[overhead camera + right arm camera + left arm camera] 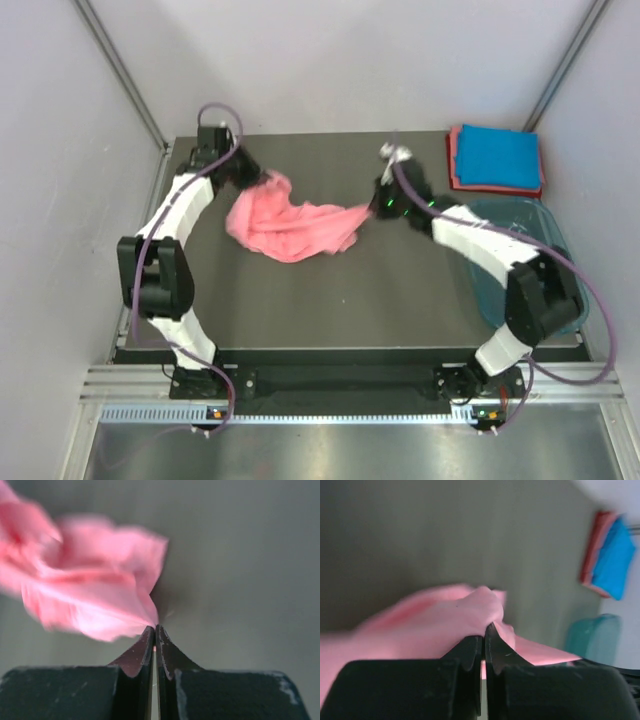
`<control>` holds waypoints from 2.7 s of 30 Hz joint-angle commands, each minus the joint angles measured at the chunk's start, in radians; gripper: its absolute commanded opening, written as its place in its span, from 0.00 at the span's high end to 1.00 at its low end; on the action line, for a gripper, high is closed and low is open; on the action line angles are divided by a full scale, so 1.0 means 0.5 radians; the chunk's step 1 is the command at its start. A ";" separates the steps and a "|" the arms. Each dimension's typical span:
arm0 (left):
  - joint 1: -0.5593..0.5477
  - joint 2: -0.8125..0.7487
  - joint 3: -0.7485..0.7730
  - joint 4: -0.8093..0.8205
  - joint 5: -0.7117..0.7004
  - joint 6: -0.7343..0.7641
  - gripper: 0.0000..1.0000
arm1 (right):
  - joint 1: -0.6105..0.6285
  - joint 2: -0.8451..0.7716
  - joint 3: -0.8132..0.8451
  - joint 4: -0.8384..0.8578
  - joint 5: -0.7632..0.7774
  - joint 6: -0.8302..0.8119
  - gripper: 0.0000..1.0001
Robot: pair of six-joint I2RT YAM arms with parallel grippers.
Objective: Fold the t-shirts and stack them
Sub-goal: Flatten the tshirt out
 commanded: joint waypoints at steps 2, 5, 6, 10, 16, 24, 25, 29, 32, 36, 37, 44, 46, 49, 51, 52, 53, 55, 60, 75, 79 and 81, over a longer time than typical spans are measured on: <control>-0.133 0.191 0.655 0.088 0.186 -0.120 1.00 | -0.214 -0.368 0.580 -0.632 0.495 -0.286 1.00; -0.152 0.204 0.846 0.115 0.208 -0.163 1.00 | -0.190 -0.481 0.793 -0.847 0.483 -0.317 1.00; -0.152 0.194 0.837 0.127 0.196 -0.157 1.00 | -0.169 -0.552 0.815 -0.868 0.447 -0.320 1.00; -0.130 0.063 0.590 0.142 0.082 -0.023 1.00 | 0.040 -0.638 0.754 -0.814 0.141 -0.284 1.00; 0.124 -0.005 0.095 -0.182 -0.292 0.097 0.68 | 0.659 -0.482 0.374 -0.366 -0.201 -0.005 1.00; 0.413 -0.474 -0.453 -0.346 -0.434 0.284 0.40 | 1.010 0.119 0.327 -0.212 -0.195 0.137 0.94; 0.413 -0.617 -0.521 -0.315 -0.361 0.288 0.39 | 1.010 0.114 0.321 -0.218 -0.186 0.146 0.89; 0.337 -0.885 -0.867 -0.259 -0.023 0.281 0.38 | 0.939 -0.073 0.330 -0.328 -0.002 0.164 0.63; 0.071 -1.030 -0.985 -0.256 -0.028 0.324 0.39 | 0.731 -0.208 0.236 -0.332 -0.026 0.238 0.60; -0.402 -1.162 -1.126 -0.290 -0.255 0.267 0.41 | 0.397 -0.426 0.051 -0.301 -0.069 0.342 0.60; -0.500 -1.213 -1.154 -0.269 -0.298 0.254 0.41 | 0.263 -0.451 -0.007 -0.301 -0.087 0.355 0.60; -1.316 -1.165 -1.194 -0.308 -0.798 0.245 0.49 | -0.067 -0.665 -0.200 -0.270 -0.179 0.364 0.60; -1.558 -1.058 -1.151 -0.403 -1.024 0.242 0.50 | -0.131 -0.718 -0.304 -0.234 -0.195 0.376 0.60; -1.770 -0.874 -1.071 -0.504 -1.209 0.242 0.51 | -0.226 -0.791 -0.436 -0.148 -0.284 0.419 0.61; -1.848 -0.767 -1.034 -0.517 -1.259 0.263 0.52 | -0.266 -0.819 -0.479 -0.114 -0.360 0.432 0.61; -1.927 -0.736 -1.025 -0.508 -1.265 0.281 0.52 | -0.297 -0.819 -0.501 -0.102 -0.379 0.428 0.61; -1.952 -0.708 -1.001 -0.517 -1.274 0.297 0.52 | -0.309 -0.831 -0.507 -0.102 -0.397 0.419 0.61; -2.001 -0.628 -0.973 -0.554 -1.292 0.291 0.53 | -0.343 -0.844 -0.526 -0.105 -0.416 0.404 0.61; -2.005 -0.570 -0.970 -0.625 -1.406 0.229 0.54 | -0.411 -0.887 -0.590 -0.080 -0.453 0.386 0.62; -1.998 -0.325 -1.059 -0.535 -1.249 0.199 0.67 | -0.451 -0.850 -0.658 -0.022 -0.505 0.389 0.61; -1.989 -0.168 -0.952 -0.664 -1.332 0.101 0.77 | -0.451 -0.871 -0.673 -0.034 -0.480 0.382 0.61; -1.992 -0.125 -0.939 -0.698 -1.360 0.067 0.78 | -0.457 -0.883 -0.673 -0.046 -0.471 0.379 0.61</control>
